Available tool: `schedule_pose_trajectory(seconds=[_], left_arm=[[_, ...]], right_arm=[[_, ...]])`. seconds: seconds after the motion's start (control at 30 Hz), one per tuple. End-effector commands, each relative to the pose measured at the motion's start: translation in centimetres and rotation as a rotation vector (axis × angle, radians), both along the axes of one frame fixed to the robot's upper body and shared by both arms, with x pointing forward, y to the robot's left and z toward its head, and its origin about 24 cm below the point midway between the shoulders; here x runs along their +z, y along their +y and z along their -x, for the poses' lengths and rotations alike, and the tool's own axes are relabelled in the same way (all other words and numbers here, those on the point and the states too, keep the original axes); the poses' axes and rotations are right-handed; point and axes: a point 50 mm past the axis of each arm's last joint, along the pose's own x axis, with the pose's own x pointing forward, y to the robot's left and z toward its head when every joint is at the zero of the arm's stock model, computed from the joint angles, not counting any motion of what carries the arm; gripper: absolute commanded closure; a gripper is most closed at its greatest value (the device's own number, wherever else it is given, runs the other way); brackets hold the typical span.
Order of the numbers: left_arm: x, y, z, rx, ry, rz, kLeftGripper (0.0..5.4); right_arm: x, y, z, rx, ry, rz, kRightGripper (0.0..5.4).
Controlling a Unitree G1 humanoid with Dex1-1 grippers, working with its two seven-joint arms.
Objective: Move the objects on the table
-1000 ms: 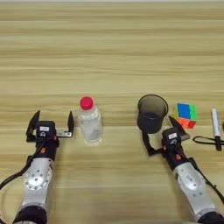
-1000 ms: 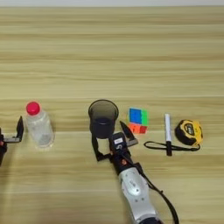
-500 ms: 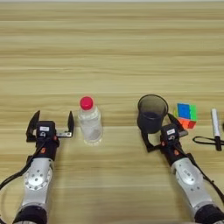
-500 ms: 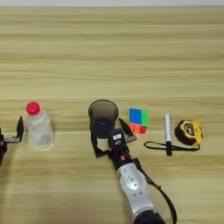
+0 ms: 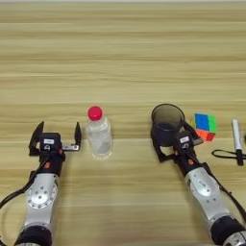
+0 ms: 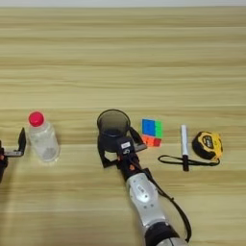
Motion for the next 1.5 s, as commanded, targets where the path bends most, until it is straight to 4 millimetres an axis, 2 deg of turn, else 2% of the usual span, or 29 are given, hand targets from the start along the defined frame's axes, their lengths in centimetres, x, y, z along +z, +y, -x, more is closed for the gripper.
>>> schedule_pose_trajectory(seconds=[0.03,0.7,0.87,0.97,1.5], left_arm=[[-0.2,-0.1,0.1,-0.001,0.006,0.0,0.03],[-0.2,-0.1,0.2,0.0,0.007,-0.001,0.03],[-0.2,-0.1,0.2,0.0,0.006,-0.001,0.0],[-0.2,-0.1,0.2,0.001,0.006,-0.001,0.0],[-0.1,-0.2,0.3,0.004,0.0,-0.001,0.0]], right_arm=[[0.3,0.1,-0.6,0.002,-0.014,0.005,0.0],[0.3,0.4,-1.5,0.019,-0.004,0.006,0.0],[0.3,0.5,-1.5,0.021,-0.001,0.003,0.49],[0.2,0.5,-1.5,0.022,0.0,0.003,0.55],[-0.3,2.2,0.1,0.118,0.006,-0.016,0.56]])
